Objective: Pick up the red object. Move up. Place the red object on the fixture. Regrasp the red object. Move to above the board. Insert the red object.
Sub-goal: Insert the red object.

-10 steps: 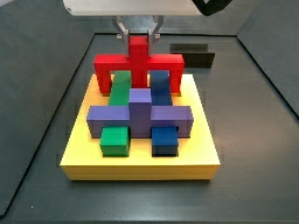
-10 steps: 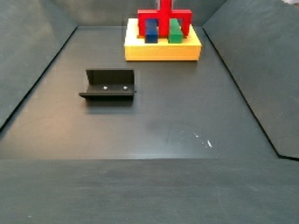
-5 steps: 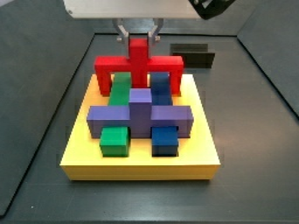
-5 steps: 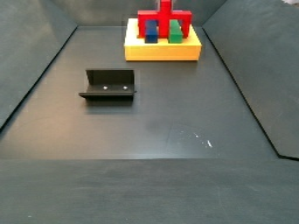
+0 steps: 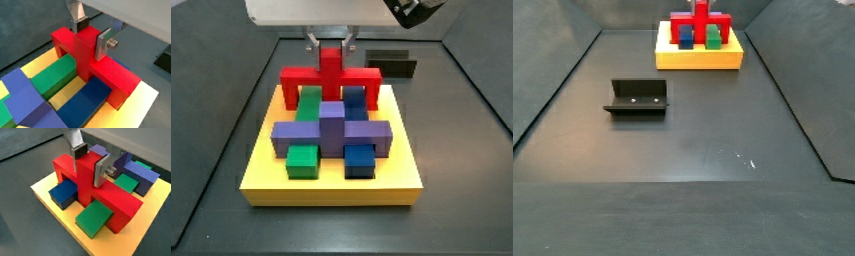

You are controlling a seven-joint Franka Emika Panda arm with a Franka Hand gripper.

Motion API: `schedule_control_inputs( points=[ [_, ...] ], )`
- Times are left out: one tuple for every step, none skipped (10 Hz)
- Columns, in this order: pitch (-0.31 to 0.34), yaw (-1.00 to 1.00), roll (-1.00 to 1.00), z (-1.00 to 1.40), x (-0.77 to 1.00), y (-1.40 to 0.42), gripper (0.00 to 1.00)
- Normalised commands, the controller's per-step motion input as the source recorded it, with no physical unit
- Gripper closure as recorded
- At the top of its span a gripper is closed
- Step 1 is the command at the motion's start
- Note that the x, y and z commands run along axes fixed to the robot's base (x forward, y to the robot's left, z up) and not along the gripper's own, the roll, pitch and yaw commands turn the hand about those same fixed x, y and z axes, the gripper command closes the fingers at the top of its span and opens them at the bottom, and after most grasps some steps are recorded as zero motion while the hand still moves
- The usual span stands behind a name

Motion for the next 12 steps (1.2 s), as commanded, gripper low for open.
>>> schedule_control_inputs(
  points=[
    [0.03,0.0,0.0,0.0,0.08,-0.01,1.0],
    [0.0,0.11,0.0,0.0,0.02,-0.07,1.0],
    [0.0,0.11,0.0,-0.02,0.01,-0.04,1.0],
    [0.0,0.0,0.0,-0.21,0.0,0.08,1.0],
    [-0.134,0.0,0.0,-0.47,-0.17,0.15,1.0],
    [-0.157,0.0,-0.05,-0.55,-0.15,0.14,1.0],
    [0.034,-0.18,0.0,-0.26,0.2,0.0,1.0],
    [0.0,-0.16,0.0,-0.35,0.09,0.0,1.0],
    [-0.059,-0.09,0.0,-0.5,0.0,0.0,1.0],
    [-0.064,-0.05,0.0,-0.43,0.0,0.0,1.0],
    [0.0,0.0,0.0,-0.03,-0.02,-0.01,1.0],
    [0.0,0.0,0.0,0.0,0.0,0.0,1.0]
  ],
)
